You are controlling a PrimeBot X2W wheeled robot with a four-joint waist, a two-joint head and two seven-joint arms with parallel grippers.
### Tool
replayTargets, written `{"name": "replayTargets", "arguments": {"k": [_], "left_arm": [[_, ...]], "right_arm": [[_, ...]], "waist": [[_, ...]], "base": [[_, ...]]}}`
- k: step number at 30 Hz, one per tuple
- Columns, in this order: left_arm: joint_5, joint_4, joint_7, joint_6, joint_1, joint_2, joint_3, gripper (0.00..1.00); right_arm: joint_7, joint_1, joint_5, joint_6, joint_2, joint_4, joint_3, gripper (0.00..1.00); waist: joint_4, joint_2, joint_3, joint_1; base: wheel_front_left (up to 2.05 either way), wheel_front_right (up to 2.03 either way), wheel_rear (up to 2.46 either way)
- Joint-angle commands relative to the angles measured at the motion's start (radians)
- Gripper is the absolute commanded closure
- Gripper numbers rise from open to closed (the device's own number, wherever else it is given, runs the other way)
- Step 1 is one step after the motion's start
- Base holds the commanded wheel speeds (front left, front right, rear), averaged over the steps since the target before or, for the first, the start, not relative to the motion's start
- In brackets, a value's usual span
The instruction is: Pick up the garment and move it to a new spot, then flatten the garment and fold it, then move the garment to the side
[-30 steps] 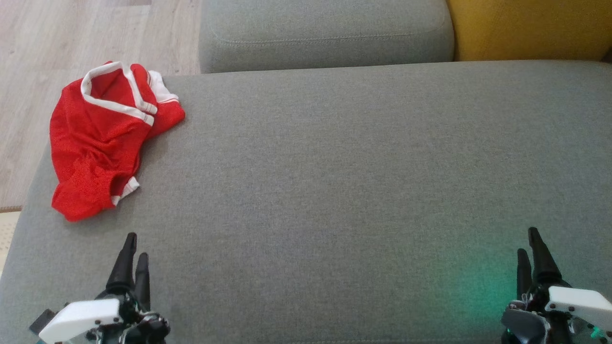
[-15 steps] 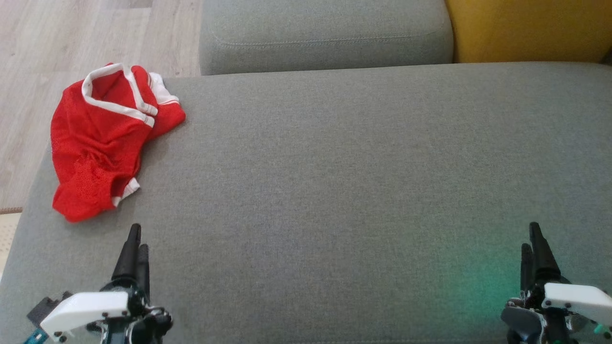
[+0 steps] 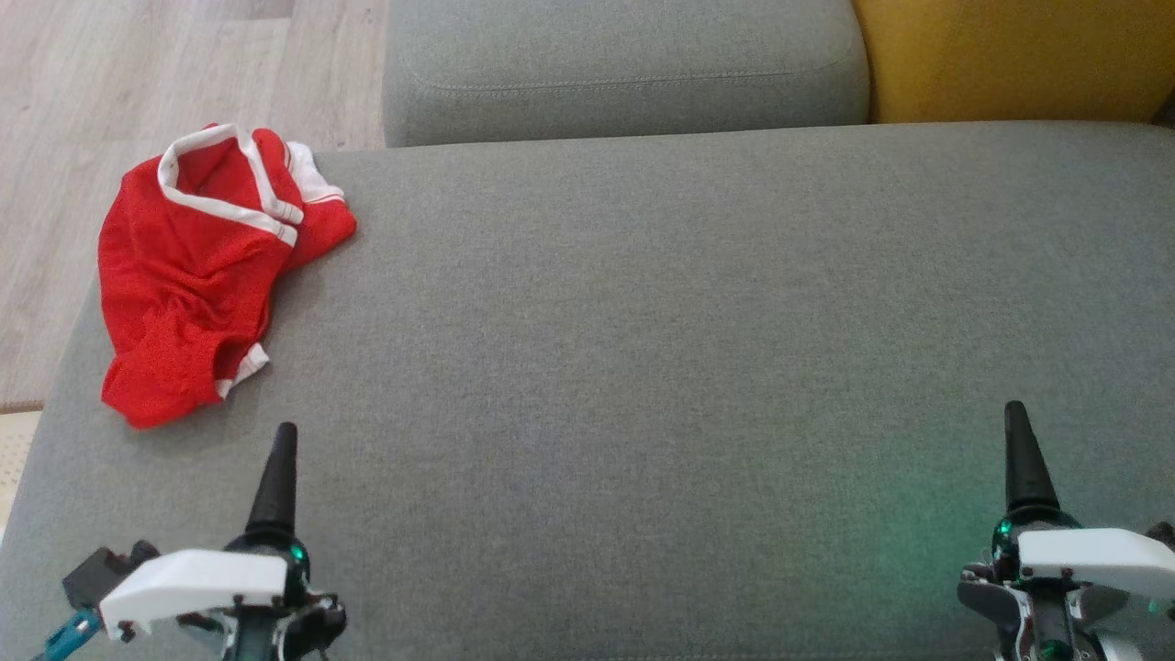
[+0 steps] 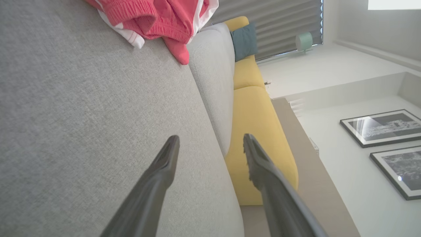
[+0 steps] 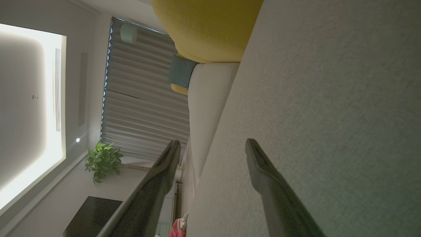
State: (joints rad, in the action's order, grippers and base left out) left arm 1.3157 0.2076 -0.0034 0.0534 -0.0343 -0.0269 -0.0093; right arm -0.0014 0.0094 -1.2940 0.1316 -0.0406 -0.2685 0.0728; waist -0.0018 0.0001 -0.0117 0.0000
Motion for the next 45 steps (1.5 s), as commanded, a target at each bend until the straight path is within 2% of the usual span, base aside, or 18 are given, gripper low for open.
{"name": "replayTargets", "arguments": {"k": [1, 6, 20, 45], "left_arm": [[-0.034, -0.044, -0.013, -0.004, 0.025, -0.012, 0.003, 0.00], [-0.106, -0.054, -0.024, -0.014, 0.023, -0.013, -0.007, 0.00], [-0.398, -0.079, -0.065, -0.039, 0.012, -0.015, -0.039, 0.00], [-0.773, -0.114, -0.141, -0.081, -0.019, -0.018, -0.084, 0.00]], "right_arm": [[-0.013, -0.025, 0.034, 0.000, -0.005, 0.045, -0.012, 0.00], [-0.024, -0.023, 0.115, 0.000, -0.005, 0.061, -0.025, 0.00], [-0.066, -0.017, 0.338, 0.000, -0.006, 0.096, -0.064, 0.00], [-0.142, -0.012, 0.757, -0.001, -0.007, 0.126, -0.138, 0.00]], "waist": [[0.000, -0.0001, 0.000, 0.0000], [0.000, -0.0001, 0.000, 0.0000], [-0.001, -0.0001, -0.002, 0.0000], [-0.005, -0.0001, -0.011, 0.0000]], "base": [[0.00, 0.00, 0.00], [0.00, 0.00, 0.00], [0.00, 0.00, 0.00], [0.00, 0.00, 0.00]]}}
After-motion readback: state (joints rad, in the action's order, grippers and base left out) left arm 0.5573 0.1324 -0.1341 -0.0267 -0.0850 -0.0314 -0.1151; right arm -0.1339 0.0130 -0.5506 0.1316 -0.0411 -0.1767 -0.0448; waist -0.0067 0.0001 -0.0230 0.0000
